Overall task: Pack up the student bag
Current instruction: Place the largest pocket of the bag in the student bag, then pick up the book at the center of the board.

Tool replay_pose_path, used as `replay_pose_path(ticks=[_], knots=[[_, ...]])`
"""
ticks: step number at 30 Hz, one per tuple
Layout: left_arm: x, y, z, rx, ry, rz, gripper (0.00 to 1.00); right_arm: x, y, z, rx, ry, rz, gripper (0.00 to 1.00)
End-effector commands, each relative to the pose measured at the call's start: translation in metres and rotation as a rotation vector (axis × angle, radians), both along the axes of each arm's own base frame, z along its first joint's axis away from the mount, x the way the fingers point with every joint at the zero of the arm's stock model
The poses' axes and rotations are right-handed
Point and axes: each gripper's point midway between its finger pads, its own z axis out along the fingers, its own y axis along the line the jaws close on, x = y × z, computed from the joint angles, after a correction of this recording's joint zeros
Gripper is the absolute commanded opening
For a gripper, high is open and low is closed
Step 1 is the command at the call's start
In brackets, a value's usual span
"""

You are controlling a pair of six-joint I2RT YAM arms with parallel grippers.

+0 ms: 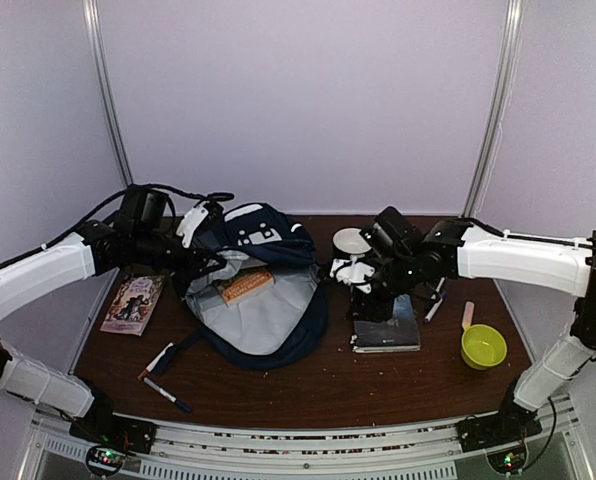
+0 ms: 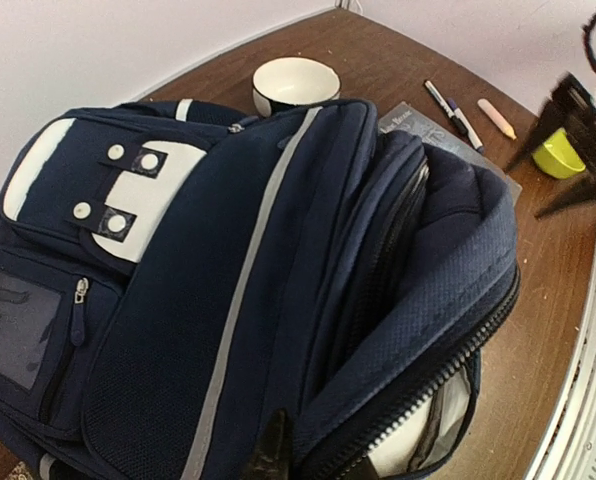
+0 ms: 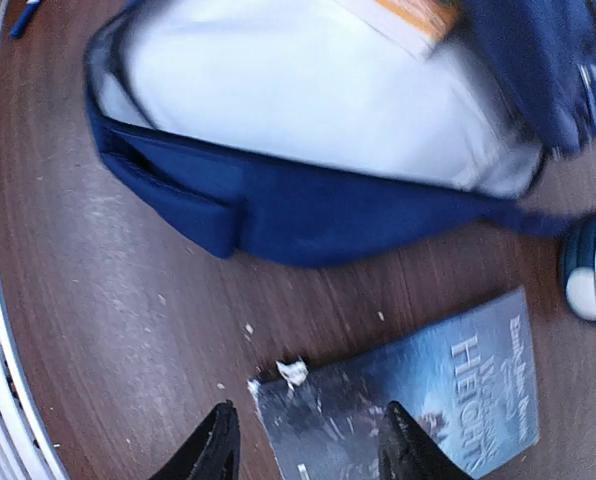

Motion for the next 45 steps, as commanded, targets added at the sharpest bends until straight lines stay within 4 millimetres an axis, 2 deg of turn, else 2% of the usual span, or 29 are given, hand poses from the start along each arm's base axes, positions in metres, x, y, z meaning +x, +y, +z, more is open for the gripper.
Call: replay_pose_path(ticks=[1, 3, 5, 8, 10, 12, 15, 17, 20, 23, 26, 29, 33, 37, 40, 45], knots=[[-0.016, 0.002, -0.001, 0.031, 0.068, 0.021, 0.11, 0.028, -0.055, 0.003, 0.126, 0.213, -0.292, 0.47], [-0.028, 0.006, -0.011, 0.067, 0.117, 0.016, 0.22, 0.044, -0.079, -0.006, 0.145, 0.267, -0.404, 0.47], [-0.045, 0.008, -0.017, 0.096, 0.158, -0.007, 0.43, 0.058, -0.101, -0.015, 0.161, 0.310, -0.502, 0.48], [-0.064, 0.008, -0.007, 0.089, 0.139, -0.037, 0.66, 0.076, -0.128, -0.028, 0.205, 0.365, -0.626, 0.48], [-0.067, 0.008, 0.009, 0.062, 0.121, -0.036, 0.73, 0.080, -0.137, -0.035, 0.215, 0.407, -0.665, 0.49], [-0.063, 0.001, 0.026, 0.025, 0.115, -0.033, 0.75, 0.083, -0.144, -0.044, 0.208, 0.441, -0.696, 0.49], [-0.044, -0.035, 0.038, -0.019, 0.141, -0.036, 0.75, 0.086, -0.152, -0.058, 0.199, 0.491, -0.745, 0.50], [-0.025, -0.073, 0.056, -0.088, 0.127, -0.025, 0.75, 0.087, -0.155, -0.070, 0.209, 0.556, -0.782, 0.50], [-0.001, -0.126, 0.058, -0.156, 0.162, 0.019, 0.76, 0.087, -0.158, -0.085, 0.209, 0.641, -0.817, 0.50], [0.022, -0.168, 0.041, -0.185, 0.227, 0.084, 0.76, 0.086, -0.160, -0.100, 0.193, 0.684, -0.844, 0.51], [0.042, -0.200, 0.009, -0.216, 0.327, 0.147, 0.77, 0.085, -0.162, -0.108, 0.183, 0.714, -0.868, 0.52], [0.057, -0.223, -0.025, -0.226, 0.406, 0.203, 0.77, 0.084, -0.163, -0.112, 0.177, 0.725, -0.882, 0.53], [0.067, -0.251, -0.070, -0.222, 0.508, 0.231, 0.76, 0.082, -0.164, -0.114, 0.171, 0.737, -0.895, 0.54], [0.064, -0.283, -0.088, -0.288, 0.610, 0.181, 0.75, 0.081, -0.163, -0.116, 0.171, 0.754, -0.892, 0.54], [0.060, -0.290, -0.107, -0.259, 0.675, 0.200, 0.74, 0.080, -0.161, -0.118, 0.175, 0.775, -0.891, 0.54], [0.058, -0.280, -0.135, -0.180, 0.718, 0.289, 0.75, 0.078, -0.158, -0.124, 0.185, 0.809, -0.894, 0.53]])
